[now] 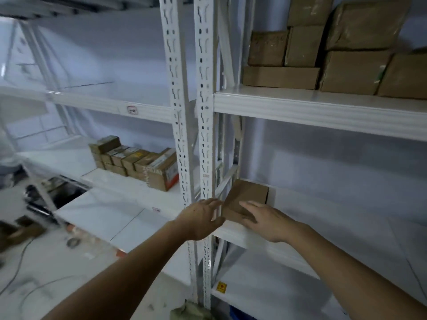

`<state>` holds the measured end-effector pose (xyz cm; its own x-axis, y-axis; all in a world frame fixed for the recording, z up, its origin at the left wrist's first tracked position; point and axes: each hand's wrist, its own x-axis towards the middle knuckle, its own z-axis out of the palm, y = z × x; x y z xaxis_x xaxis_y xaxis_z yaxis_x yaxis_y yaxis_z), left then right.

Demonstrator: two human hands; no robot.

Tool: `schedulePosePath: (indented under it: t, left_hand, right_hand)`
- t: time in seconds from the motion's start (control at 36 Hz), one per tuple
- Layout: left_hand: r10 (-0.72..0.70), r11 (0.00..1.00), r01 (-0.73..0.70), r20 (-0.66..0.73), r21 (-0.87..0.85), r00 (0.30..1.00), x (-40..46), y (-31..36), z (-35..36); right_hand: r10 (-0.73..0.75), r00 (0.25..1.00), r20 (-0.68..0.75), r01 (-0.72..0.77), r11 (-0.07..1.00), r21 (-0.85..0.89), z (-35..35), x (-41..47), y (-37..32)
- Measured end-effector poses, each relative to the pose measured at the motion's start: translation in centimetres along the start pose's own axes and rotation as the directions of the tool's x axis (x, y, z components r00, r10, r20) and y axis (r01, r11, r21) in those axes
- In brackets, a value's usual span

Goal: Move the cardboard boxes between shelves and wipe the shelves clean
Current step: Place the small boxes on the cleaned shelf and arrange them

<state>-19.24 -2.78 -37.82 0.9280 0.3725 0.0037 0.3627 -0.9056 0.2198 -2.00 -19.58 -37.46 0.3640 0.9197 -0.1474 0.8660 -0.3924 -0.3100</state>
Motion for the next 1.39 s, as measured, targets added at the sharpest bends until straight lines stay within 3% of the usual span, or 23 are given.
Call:
schedulePosePath:
  t: [0.19, 0.42, 0.78, 1.06, 1.39]
  left_hand:
    - [-0.141, 0.988, 0.145, -0.065, 0.053, 0.988, -7.4, -5.3, -3.0]
    - [-0.275, 0.958, 0.281, -0.106, 0.049, 0.956, -14.4, -13.9, -5.6]
    - [-0.357, 0.930, 0.359, -0.050, 0.073, 0.933, -23.4, -29.7, -8.5]
    - [-0.318, 0.946, 0.318, -0.017, 0.065, 0.948, -20.8, -36.3, -8.4]
    - [-0.216, 0.975, 0.215, 0.009, 0.062, 0.976, -8.5, -41.7, -8.6]
  right_hand:
    - [-0.131, 0.991, 0.031, 0.131, 0.991, 0.008, 0.9, 2.7, -9.1]
    - [-0.257, 0.965, 0.058, 0.262, 0.957, -0.128, 2.2, 5.9, -20.1]
    - [-0.295, 0.953, 0.069, 0.301, 0.948, -0.099, 7.8, 13.8, -35.4]
    - [-0.256, 0.962, 0.092, 0.263, 0.962, -0.073, 9.9, 19.0, -38.2]
    - [-0.163, 0.987, 0.008, 0.163, 0.986, -0.037, 8.6, 29.3, -33.6]
